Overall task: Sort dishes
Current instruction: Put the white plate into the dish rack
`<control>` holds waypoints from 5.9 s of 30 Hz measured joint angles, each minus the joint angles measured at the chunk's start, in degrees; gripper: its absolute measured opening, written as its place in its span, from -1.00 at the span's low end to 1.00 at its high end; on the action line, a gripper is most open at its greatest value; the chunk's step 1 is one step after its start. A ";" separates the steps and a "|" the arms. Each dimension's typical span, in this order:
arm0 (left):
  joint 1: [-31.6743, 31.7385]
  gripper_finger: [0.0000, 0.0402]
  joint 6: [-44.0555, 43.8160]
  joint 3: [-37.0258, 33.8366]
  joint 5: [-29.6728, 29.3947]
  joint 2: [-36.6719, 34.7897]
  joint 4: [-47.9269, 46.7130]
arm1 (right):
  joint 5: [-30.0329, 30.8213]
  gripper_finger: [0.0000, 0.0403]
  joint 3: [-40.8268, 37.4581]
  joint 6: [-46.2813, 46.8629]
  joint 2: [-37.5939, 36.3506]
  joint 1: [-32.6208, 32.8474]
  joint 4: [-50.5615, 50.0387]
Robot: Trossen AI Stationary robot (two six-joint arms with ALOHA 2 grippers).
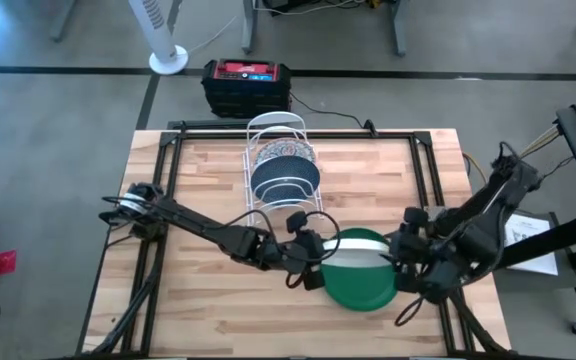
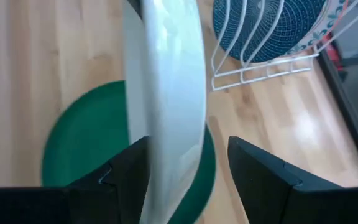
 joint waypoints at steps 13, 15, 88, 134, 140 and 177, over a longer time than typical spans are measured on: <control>-3.44 -0.76 3.91 3.43 -1.30 0.01 0.63 | 1.43 -0.60 -0.07 -10.98 1.34 -0.09 16.24; -3.56 -0.76 4.40 5.00 -3.43 0.02 -0.71 | 2.81 -0.64 -0.04 -13.25 0.56 -0.17 16.68; -1.46 -0.42 15.61 -16.63 -25.18 -41.61 -21.53 | -43.43 -0.73 -33.79 -58.61 -33.45 -75.07 53.25; -1.46 -0.42 10.58 -16.83 -25.70 -41.07 -21.27 | -64.92 -0.73 -33.64 -58.04 -14.27 -75.44 89.22; -1.46 -0.42 10.58 -16.83 -25.68 -41.07 -21.26 | -63.65 -0.73 -33.62 -58.05 -12.01 -74.54 90.87; -1.46 -0.42 10.23 -16.81 -25.68 -41.07 -21.19 | -55.08 -0.73 -33.60 -57.97 -8.69 -68.94 92.57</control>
